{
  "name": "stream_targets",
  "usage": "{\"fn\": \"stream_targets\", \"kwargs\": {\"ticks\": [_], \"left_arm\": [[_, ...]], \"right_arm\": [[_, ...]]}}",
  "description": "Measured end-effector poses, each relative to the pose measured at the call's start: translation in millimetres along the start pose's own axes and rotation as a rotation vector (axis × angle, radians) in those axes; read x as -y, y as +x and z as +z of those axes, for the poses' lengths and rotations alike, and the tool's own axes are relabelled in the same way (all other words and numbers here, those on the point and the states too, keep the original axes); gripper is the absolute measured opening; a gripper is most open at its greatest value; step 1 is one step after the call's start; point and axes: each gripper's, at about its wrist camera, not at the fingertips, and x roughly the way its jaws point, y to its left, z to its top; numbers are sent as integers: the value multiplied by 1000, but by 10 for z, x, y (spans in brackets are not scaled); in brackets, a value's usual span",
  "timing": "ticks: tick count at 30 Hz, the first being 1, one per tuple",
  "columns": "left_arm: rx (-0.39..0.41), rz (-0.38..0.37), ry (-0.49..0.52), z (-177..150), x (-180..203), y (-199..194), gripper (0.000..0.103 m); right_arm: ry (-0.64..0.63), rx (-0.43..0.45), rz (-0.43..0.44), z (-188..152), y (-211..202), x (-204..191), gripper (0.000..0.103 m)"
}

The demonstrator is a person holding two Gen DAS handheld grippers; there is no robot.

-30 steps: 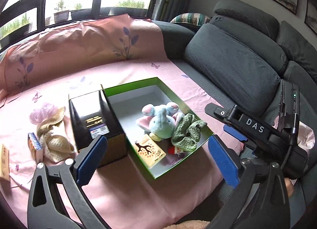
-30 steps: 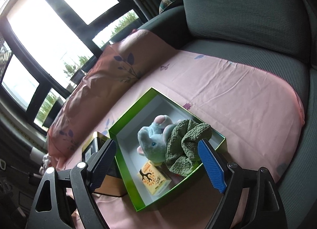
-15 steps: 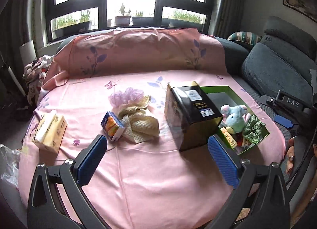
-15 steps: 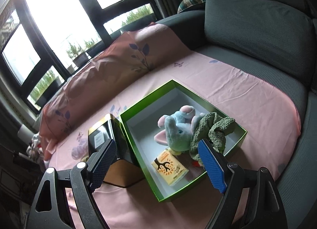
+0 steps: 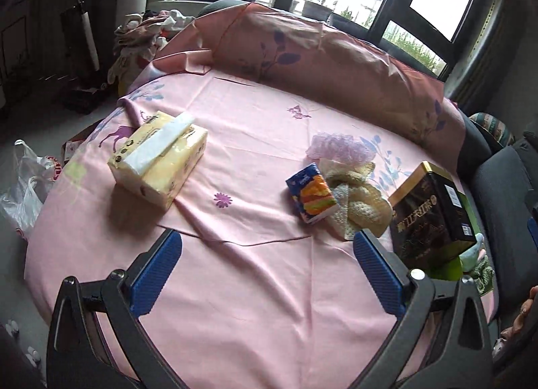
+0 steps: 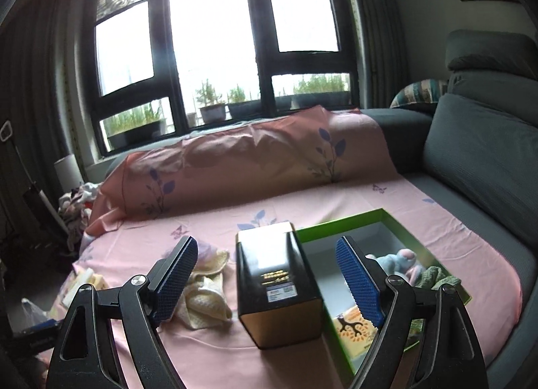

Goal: Organize soft objects
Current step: 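Move the right tool to the blue Tempo tissue pack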

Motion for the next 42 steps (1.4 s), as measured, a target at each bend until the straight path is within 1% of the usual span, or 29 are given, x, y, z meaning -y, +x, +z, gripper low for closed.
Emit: {"fn": "stream_targets", "kwargs": {"ticks": [1, 3, 6, 7, 8, 9, 10, 12, 14, 16, 18, 21, 25, 28, 30, 32, 34, 35, 37, 42], "left_arm": [[4, 17, 2, 6, -46, 0, 102], [3, 11, -14, 16, -149, -13, 102], [-15, 10, -39, 31, -300, -18, 102], [-17, 15, -48, 30, -345, -22, 102], [-21, 21, -55, 30, -381, -26, 102], [-24, 24, -61, 32, -411, -29, 102], [-27, 23, -65, 35, -432, -32, 102], [-30, 15, -75, 45, -475, -54, 102], [-26, 2, -81, 59, -519, -90, 102], [-13, 0, -92, 72, -575, -130, 102], [-6, 13, -111, 85, -627, -148, 102], [-10, 5, -123, 102, -677, -150, 102], [-9, -5, -119, 118, -701, -160, 102], [-9, -1, -116, 121, -712, -162, 102], [-20, -11, -124, 115, -723, -155, 102], [-31, -40, -135, 114, -734, -153, 102], [-31, -60, -142, 113, -734, -166, 102], [-29, -61, -143, 112, -732, -171, 102], [-30, -51, -140, 110, -721, -166, 102], [-60, -53, -136, 84, -700, -106, 102]], "right_arm": [[1, -32, 33, -16, 56, -70, 85], [12, -96, 104, -72, 172, -211, 85], [-6, -188, 179, -151, 403, -486, 85], [-20, -221, 195, -186, 496, -584, 82], [-34, -260, 205, -216, 603, -684, 78], [-54, -306, 214, -259, 718, -790, 68], [-75, -353, 224, -309, 829, -890, 61], [-105, -436, 241, -412, 1062, -1101, 57], [-141, -496, 249, -512, 1263, -1279, 56], [-187, -541, 229, -593, 1448, -1453, 56], [-233, -583, 190, -671, 1631, -1600, 56], [-273, -630, 159, -739, 1880, -1723, 56], [-284, -675, 93, -829, 2147, -1745, 56], [-297, -696, 68, -928, 2270, -1739, 56], [-290, -709, 101, -975, 2288, -1731, 56], [-266, -721, 122, -1004, 2287, -1707, 51], [-262, -703, 129, -1000, 2251, -1703, 45], [-260, -700, 138, -997, 2220, -1695, 42], [-239, -699, 168, -969, 2137, -1667, 33], [-120, -731, 299, -933, 1807, -1491, 32]]}}
